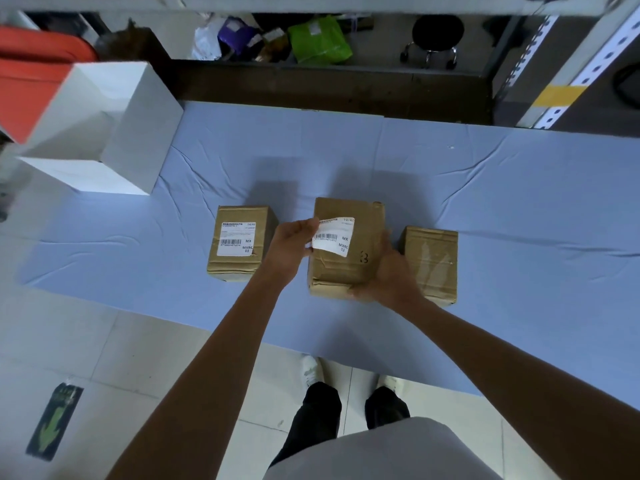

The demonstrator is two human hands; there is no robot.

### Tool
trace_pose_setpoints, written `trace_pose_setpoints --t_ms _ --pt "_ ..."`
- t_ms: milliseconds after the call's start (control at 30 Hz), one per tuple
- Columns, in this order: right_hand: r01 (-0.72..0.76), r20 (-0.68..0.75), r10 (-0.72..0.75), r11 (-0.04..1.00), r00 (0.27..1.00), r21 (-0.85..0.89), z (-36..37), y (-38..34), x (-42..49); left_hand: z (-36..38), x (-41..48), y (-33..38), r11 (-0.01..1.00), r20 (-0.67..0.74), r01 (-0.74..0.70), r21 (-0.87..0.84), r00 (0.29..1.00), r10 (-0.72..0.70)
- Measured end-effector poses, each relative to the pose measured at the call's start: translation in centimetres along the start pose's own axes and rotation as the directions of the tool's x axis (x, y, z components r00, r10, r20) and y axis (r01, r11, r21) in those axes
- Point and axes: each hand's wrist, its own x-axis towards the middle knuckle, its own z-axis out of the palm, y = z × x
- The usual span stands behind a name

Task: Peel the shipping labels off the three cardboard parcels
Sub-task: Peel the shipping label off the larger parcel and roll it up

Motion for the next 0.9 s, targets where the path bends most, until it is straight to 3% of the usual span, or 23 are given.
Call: trace_pose_setpoints --t_ms 167,400,733,900 --pt "-0.12 -0.063 0.132 0.978 0.989 0.171 0.0 -0.5 0.0 -0.6 -0.7 0.1 0.993 0.049 0.005 -0.114 0.999 0.001" --pt "-0.001 -0.105 0.008 0.998 0.994 0.064 -0.1 -0.5 0.0 -2.2 -1.4 -1.6 0.97 0.034 0.063 -0.237 0.998 -0.057" --pt "-0.1 -0.071 0.099 0.995 0.993 -0.011 -0.4 -1.6 0.2 -2.7 -1.8 -3.0 0.945 0.089 0.083 -0.317 0.994 -0.057" --pt "-0.084 -0.233 0.07 0.995 0.97 -0.05 0.4 -1.3 -0.3 -2.8 -1.6 -3.4 0.954 0.077 0.106 -0.279 0.993 -0.088"
